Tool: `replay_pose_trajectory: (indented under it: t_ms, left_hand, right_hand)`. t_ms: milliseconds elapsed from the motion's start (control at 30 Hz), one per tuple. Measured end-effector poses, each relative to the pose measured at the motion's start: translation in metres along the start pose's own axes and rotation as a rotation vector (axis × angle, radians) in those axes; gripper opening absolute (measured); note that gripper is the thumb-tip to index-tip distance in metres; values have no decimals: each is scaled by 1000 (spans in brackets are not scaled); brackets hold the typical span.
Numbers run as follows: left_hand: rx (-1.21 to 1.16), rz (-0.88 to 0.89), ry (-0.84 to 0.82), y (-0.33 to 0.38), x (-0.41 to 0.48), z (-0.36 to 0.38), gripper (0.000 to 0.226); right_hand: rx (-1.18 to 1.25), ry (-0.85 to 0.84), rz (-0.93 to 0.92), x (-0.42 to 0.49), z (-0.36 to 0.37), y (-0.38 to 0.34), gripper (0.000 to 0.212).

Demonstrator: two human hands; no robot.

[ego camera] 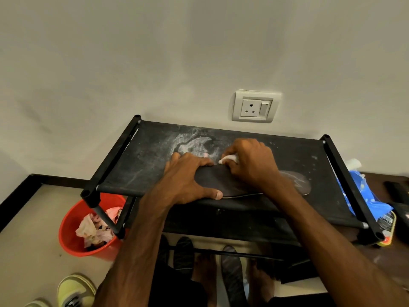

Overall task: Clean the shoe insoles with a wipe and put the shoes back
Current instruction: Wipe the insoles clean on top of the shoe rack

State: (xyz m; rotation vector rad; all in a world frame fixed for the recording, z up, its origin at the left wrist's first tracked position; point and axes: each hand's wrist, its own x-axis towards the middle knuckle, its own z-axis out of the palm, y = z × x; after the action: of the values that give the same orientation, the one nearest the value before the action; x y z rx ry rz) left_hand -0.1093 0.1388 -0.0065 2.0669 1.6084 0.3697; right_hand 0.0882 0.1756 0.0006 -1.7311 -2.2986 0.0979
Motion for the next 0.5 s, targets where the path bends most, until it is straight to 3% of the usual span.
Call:
replay_pose_trajectory:
  t_ms: [167,367,500]
  left_hand:
    - [-14,25,0,-2,0,0,83]
    - [46,37,-15,5,4,5,103]
    - [104,33,-7,8,7,8,95]
  right_hand:
    - [186,190,38,0,-10,11,14]
    - [262,48,63,-9,-10,14,15]
    - [284,9,62,-9,-8,11,13]
